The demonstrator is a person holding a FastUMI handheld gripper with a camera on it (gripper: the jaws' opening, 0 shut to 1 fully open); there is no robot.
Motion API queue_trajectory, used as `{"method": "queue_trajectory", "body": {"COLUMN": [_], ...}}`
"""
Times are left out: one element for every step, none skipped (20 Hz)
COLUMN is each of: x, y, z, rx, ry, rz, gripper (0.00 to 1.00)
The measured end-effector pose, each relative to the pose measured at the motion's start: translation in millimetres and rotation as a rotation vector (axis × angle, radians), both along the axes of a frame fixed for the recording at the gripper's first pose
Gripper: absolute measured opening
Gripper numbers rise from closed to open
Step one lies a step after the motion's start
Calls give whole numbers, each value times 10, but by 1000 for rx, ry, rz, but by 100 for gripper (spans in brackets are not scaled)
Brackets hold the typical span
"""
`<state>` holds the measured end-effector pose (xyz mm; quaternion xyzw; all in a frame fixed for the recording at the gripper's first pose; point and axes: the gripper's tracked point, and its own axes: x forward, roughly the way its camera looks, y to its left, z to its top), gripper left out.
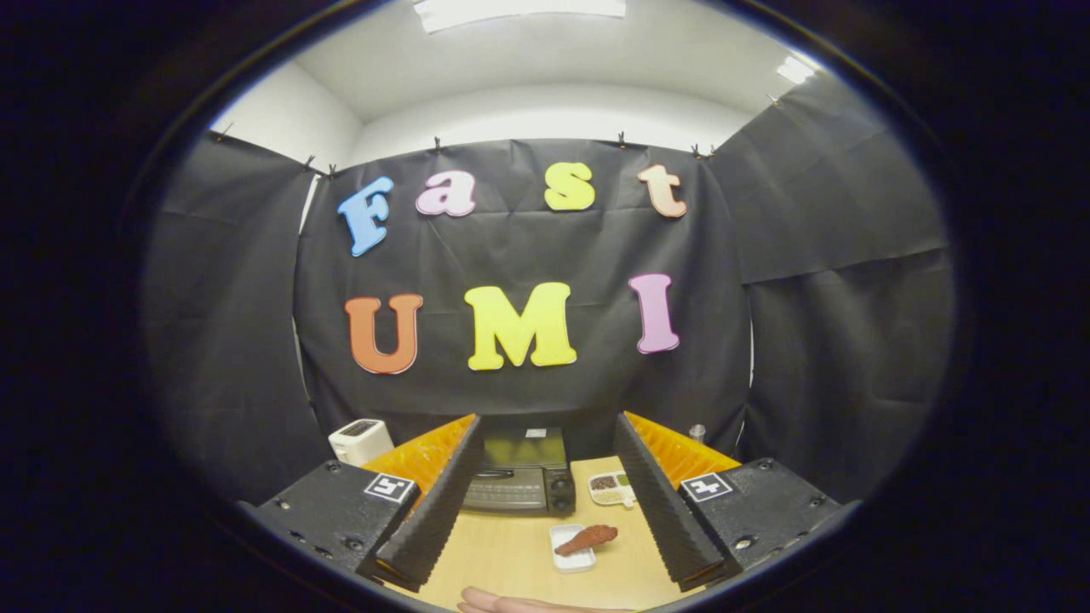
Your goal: Open the toaster oven, put the food inside, and close the toaster oven door.
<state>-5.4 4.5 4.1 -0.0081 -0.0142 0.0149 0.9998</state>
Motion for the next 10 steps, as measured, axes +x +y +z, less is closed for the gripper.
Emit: {"method": "queue_trajectory", "body": {"x": [8,17,34,47,63,96,130,171,237,320], "y": [14,25,29,40,52,68,77,98,104,108], "z": [-15,-21,-31,-46,-65,-90,-157,-196,-224,-219], "rx": [-5,-10,-14,-15,-13,-9,-11,-18,-24,-28], "ry": [1,0,-2,-1,-4,-1,10,20,21,15], "rz": [0,0,-2,-1,0,1,0,3,0,-5], "gripper": [98,98,98,98,98,98,98,98,98,98]}}
